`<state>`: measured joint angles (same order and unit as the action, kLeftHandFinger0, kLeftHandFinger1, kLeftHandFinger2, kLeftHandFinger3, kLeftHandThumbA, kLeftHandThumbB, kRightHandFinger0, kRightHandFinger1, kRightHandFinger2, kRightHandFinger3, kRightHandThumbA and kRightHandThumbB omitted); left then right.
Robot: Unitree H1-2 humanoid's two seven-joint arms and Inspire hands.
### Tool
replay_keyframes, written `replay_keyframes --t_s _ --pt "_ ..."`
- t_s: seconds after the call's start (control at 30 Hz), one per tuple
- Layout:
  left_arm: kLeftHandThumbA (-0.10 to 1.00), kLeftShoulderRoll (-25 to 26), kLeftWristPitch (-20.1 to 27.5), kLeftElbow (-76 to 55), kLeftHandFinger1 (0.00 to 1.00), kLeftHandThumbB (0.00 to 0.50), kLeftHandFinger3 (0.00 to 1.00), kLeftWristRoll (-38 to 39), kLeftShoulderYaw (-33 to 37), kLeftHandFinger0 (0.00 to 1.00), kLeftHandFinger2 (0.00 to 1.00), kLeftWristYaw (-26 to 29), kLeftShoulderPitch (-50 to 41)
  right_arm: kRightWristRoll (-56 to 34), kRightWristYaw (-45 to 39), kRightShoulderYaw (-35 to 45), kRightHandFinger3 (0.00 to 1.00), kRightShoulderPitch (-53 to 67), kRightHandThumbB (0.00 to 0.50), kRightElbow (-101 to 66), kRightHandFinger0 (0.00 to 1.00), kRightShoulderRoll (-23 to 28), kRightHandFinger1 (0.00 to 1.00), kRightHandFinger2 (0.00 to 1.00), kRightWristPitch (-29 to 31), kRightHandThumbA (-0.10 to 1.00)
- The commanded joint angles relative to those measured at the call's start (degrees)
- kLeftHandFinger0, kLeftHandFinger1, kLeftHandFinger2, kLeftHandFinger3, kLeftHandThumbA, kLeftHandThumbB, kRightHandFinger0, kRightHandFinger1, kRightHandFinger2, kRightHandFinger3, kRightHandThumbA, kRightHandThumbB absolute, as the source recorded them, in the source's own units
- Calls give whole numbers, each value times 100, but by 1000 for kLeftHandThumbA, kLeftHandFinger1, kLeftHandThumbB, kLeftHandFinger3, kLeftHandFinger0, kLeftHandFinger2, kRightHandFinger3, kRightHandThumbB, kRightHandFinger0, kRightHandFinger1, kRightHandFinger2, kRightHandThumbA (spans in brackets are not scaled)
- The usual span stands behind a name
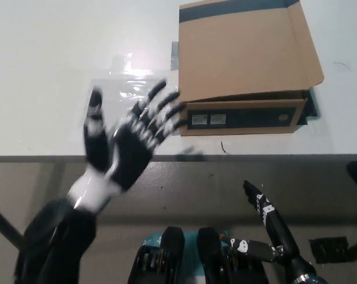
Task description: A small storge box is placed at the center of the table and the robot uses its left hand to push the lid and close it
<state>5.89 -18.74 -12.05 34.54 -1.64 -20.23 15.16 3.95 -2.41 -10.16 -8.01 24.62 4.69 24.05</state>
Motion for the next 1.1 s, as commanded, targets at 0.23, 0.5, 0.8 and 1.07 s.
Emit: replay_keyframes --t_s 0.23,0.5,0.8,1.07 --pt "1000 848 2486 884 1000 290 1000 -2228 276 1000 1000 -73 -757 -32 -78 36 1000 -171 383 -26 1000 17 1000 1000 288 1000" --pt "1000 994 2870 1510 1000 247 1000 -2656 338 1000 1000 116 -736 -80 -90 41 1000 -194 391 -29 1000 -41 1000 1000 288 1000" --pt "1000 1065 3050 2052 1000 188 1000 -2951 394 1000 1000 217 -552 -33 -10 62 1000 -282 389 -40 1000 -58 1000 1000 288 1000" --pt "1000 1072 3423 2268 1000 289 1000 -3863 553 1000 1000 634 -534 -49 -31 67 1000 -315 392 -68 1000 -46 1000 1000 288 1000"
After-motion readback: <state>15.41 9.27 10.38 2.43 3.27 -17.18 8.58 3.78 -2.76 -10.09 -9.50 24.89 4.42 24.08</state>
